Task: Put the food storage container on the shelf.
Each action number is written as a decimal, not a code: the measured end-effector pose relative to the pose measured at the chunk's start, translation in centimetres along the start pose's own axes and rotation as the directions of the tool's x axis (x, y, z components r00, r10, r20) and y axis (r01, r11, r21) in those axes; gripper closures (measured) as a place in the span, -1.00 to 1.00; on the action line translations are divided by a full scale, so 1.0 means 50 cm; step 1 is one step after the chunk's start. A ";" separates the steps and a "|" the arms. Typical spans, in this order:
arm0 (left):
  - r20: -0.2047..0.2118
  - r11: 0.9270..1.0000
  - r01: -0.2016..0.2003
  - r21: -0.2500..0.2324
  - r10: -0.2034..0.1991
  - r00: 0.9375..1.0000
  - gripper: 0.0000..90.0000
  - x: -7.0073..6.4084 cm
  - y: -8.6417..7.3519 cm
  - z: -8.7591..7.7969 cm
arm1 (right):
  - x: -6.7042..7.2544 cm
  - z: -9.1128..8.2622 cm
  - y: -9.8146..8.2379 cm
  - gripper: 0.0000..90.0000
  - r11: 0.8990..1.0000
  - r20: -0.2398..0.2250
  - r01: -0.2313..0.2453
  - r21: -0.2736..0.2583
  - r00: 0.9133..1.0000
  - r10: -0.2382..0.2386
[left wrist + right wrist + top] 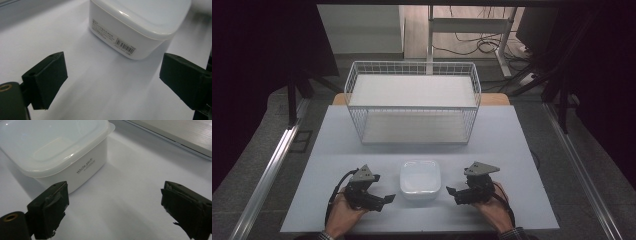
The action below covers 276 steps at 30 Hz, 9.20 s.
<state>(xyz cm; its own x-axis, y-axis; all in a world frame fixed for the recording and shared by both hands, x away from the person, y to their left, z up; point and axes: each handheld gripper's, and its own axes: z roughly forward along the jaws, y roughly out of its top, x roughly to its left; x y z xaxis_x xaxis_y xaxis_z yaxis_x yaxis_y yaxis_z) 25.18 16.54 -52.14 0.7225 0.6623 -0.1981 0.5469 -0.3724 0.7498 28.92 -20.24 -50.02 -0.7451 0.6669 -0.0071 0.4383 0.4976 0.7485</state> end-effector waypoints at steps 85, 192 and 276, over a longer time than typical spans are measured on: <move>0.024 0.972 0.183 -0.148 -0.181 0.983 0.76 -0.008 0.082 0.002 | 0.046 0.002 0.107 0.74 0.970 -0.115 -0.237 -0.051 0.966 0.230; -0.052 0.944 0.145 -0.296 -0.167 0.985 0.23 0.171 0.489 -0.103 | -0.125 -0.001 0.515 0.04 0.940 0.023 -0.177 -0.292 0.981 0.192; -0.055 0.977 -0.053 -0.208 0.042 0.998 -0.94 0.081 0.308 -0.077 | -0.045 -0.016 0.370 -0.99 0.975 -0.028 0.030 -0.219 0.999 -0.037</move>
<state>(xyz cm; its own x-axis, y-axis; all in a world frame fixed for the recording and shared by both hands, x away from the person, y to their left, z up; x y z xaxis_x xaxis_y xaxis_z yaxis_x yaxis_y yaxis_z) 34.90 16.01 -38.96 0.7205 0.6810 -0.1309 0.4078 -0.2633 0.8743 38.31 -12.97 -35.65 -0.7748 0.6320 -0.0162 0.2949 0.3841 0.8749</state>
